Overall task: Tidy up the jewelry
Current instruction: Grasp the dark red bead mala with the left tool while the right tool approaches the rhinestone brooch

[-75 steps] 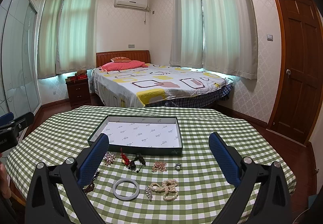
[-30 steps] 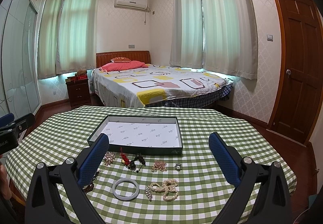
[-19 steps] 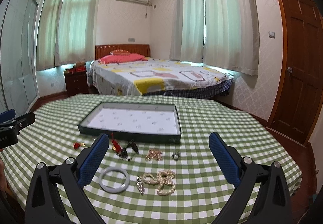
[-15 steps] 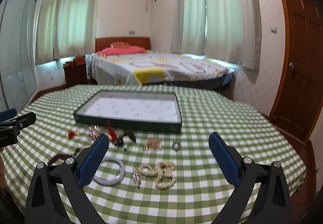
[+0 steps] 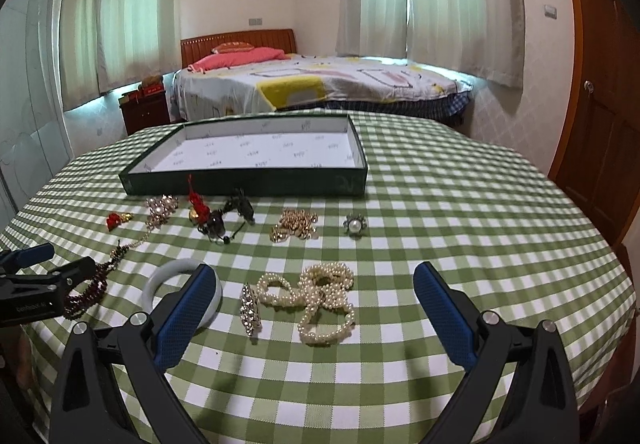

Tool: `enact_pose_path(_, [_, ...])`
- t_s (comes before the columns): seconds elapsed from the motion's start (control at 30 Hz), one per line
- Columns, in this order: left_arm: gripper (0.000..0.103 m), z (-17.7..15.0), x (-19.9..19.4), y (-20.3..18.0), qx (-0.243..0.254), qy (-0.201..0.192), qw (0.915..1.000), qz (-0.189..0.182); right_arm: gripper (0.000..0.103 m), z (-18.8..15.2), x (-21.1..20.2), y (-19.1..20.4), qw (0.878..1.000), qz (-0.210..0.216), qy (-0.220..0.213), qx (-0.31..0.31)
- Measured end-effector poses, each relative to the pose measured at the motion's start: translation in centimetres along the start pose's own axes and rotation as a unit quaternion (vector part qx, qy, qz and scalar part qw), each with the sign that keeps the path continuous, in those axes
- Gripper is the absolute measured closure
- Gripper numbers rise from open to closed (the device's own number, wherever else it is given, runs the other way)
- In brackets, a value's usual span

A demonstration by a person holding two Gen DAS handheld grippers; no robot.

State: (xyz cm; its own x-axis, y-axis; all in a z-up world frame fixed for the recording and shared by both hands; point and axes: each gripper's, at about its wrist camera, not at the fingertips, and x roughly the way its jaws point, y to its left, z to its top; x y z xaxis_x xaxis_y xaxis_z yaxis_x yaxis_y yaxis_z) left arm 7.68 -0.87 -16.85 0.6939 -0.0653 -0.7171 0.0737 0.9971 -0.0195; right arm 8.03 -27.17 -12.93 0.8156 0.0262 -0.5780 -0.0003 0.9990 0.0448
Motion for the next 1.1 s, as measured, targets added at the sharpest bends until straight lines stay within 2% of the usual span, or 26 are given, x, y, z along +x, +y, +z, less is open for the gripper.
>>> enact_pose_path(0.17, [0.004,-0.3,1.7,0.0,0.004,0.032,0.9994,0.008,0.006,-0.3,0.7,0.2,1.000,0.006,0.008,0.001])
enact_pose_path(0.37, [0.004,-0.2,1.6,-0.2,0.004,0.031,0.9994,0.011,0.006,-0.5,1.2,0.3,1.000,0.014,0.015,0.001])
enact_pose_path(0.43, [0.009,-0.2,1.5,-0.1,0.002,0.030,0.9995,0.012,0.006,-0.6,1.3,0.3,1.000,0.013,0.018,0.002])
enact_pose_path(0.5, [0.034,-0.2,1.1,0.1,-0.002,0.022,0.9997,0.015,0.006,-0.6,1.4,0.1,1.000,0.014,0.021,0.007])
enact_pose_path(0.57, [0.043,-0.2,0.9,0.2,-0.005,0.017,0.9997,0.014,0.006,-0.8,1.3,-0.1,0.999,0.019,0.023,0.015])
enact_pose_path(0.6, [0.053,-0.2,0.8,0.2,-0.004,0.016,0.9998,0.013,0.007,-0.8,1.2,-0.1,0.999,0.021,0.023,0.018])
enact_pose_path(0.7, [0.074,-0.1,0.6,0.4,-0.003,0.012,0.9999,0.004,0.007,-0.9,1.1,0.1,0.999,0.025,0.022,0.014])
enact_pose_path(0.8, [0.086,-0.1,0.6,0.5,-0.004,0.012,0.9999,-0.004,0.008,-1.0,1.2,0.7,0.999,0.033,0.026,0.004])
enact_pose_path(0.87, [0.087,0.0,0.6,0.6,-0.005,0.012,0.9999,-0.006,0.016,-1.1,1.2,1.1,0.999,0.039,0.029,-0.002])
enact_pose_path(0.93, [0.088,0.1,0.6,0.7,-0.007,0.011,0.9999,-0.007,0.052,-1.3,1.5,1.5,0.998,0.045,0.037,-0.009])
enact_pose_path(1.1, [0.088,0.2,0.3,0.9,-0.012,0.005,0.9999,-0.008,0.058,-1.6,2.1,2.2,0.997,0.061,0.054,-0.018])
